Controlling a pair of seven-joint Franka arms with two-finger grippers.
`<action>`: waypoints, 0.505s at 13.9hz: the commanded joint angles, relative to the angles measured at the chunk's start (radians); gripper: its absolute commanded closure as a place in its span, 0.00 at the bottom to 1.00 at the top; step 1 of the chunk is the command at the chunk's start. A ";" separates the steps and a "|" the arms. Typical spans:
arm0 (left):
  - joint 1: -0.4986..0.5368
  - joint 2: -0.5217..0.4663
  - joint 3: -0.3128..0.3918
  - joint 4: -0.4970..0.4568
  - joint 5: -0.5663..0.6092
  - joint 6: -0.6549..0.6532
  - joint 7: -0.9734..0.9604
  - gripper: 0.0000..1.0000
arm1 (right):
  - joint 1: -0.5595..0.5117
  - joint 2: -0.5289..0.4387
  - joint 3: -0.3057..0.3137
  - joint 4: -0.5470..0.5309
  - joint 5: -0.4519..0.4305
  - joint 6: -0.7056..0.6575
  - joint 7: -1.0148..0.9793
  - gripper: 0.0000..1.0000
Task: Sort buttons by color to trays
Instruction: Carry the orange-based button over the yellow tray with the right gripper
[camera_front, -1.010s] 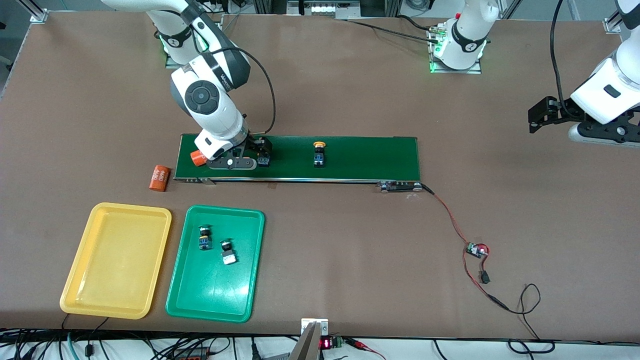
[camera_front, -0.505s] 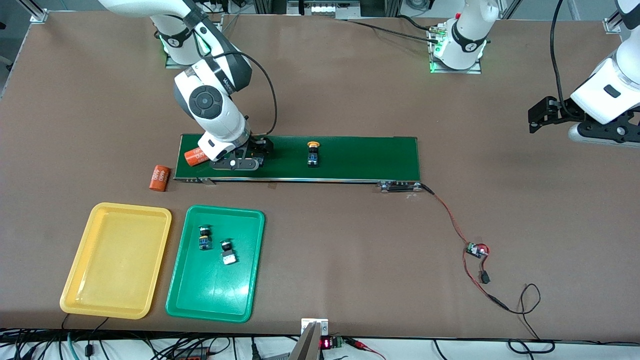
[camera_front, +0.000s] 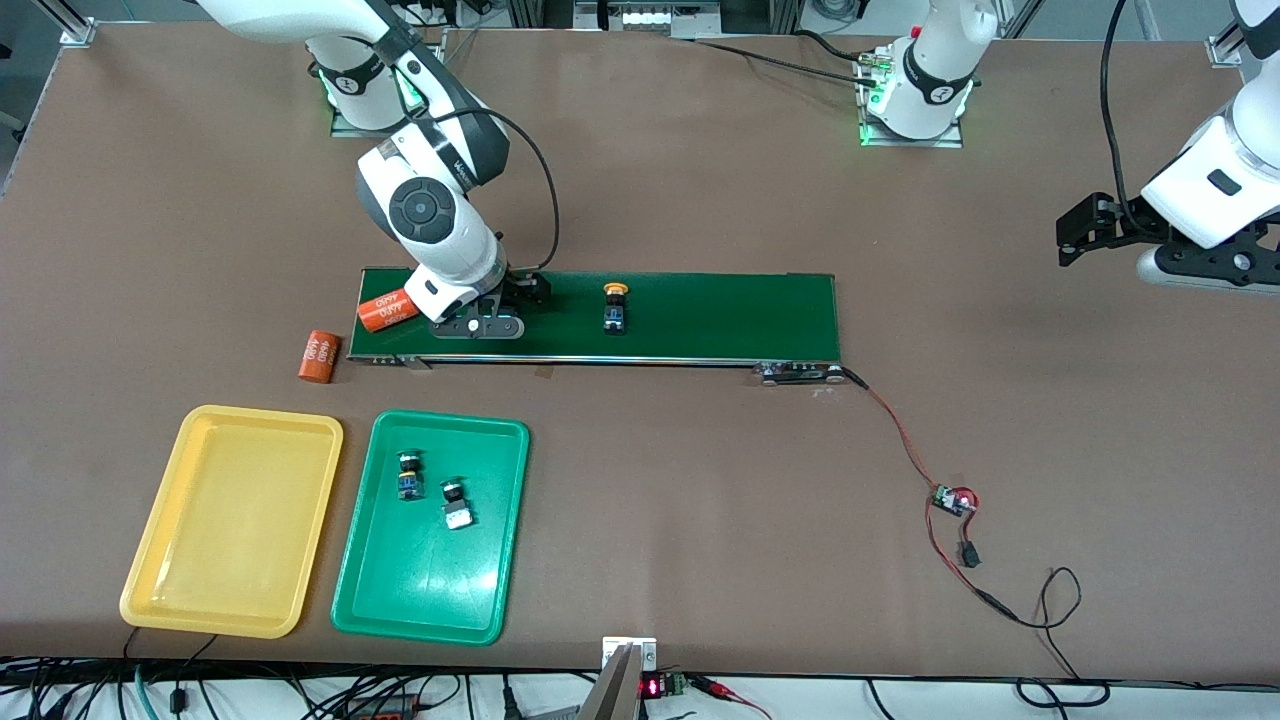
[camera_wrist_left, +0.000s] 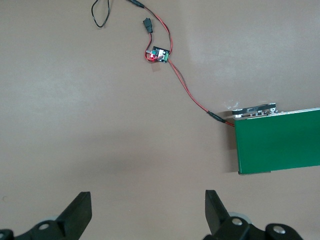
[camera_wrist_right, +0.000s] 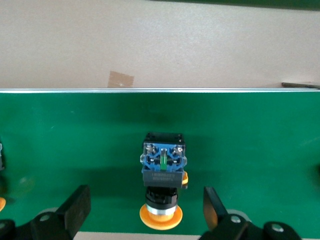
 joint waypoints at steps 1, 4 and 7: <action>-0.003 -0.001 0.000 0.003 0.026 -0.006 0.010 0.00 | -0.001 0.002 -0.036 -0.007 -0.018 0.020 -0.004 0.00; -0.003 -0.001 0.000 0.003 0.026 -0.017 0.010 0.00 | -0.001 0.025 -0.052 -0.007 -0.021 0.044 -0.012 0.04; -0.003 -0.001 0.000 0.004 0.026 -0.019 0.010 0.00 | 0.005 0.043 -0.052 -0.009 -0.021 0.046 -0.012 0.09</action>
